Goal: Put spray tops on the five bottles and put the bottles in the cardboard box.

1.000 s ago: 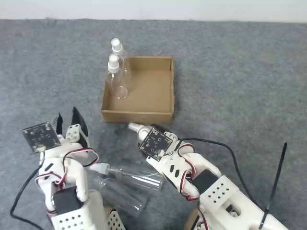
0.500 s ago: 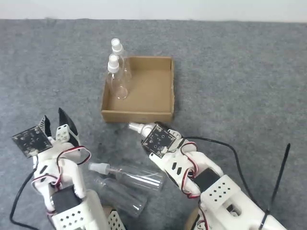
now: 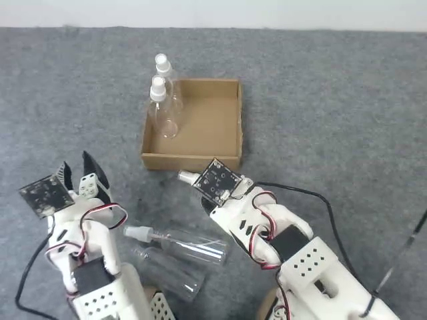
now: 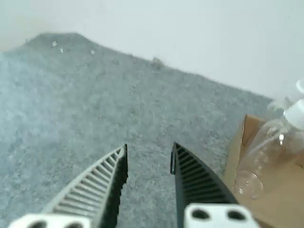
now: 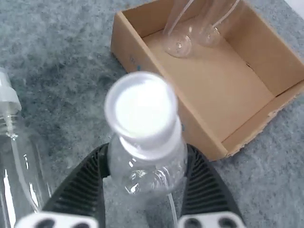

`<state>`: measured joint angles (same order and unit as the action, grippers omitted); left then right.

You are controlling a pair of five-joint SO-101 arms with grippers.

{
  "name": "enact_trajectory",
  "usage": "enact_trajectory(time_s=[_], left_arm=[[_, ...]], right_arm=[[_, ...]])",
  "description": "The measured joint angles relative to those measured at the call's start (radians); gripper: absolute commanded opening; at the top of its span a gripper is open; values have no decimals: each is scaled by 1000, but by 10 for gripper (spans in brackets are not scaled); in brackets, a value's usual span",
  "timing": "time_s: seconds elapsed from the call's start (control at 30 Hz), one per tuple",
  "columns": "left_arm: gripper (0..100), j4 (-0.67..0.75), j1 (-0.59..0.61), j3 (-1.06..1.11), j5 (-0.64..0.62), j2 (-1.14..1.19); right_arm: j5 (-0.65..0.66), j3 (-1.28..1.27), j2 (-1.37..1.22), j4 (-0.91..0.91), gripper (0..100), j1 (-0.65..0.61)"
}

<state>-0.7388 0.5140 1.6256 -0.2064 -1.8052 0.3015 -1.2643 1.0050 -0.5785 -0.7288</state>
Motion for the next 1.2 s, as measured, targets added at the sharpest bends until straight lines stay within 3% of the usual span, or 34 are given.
enact_trajectory(time_s=[0.5, 1.2], left_arm=[[137, 0, 0, -2, 0, 0], [141, 0, 0, -2, 0, 0]], right_arm=[[-2, 299, 0, -236, 6, 0], [-6, 609, 0, -245, 6, 0]])
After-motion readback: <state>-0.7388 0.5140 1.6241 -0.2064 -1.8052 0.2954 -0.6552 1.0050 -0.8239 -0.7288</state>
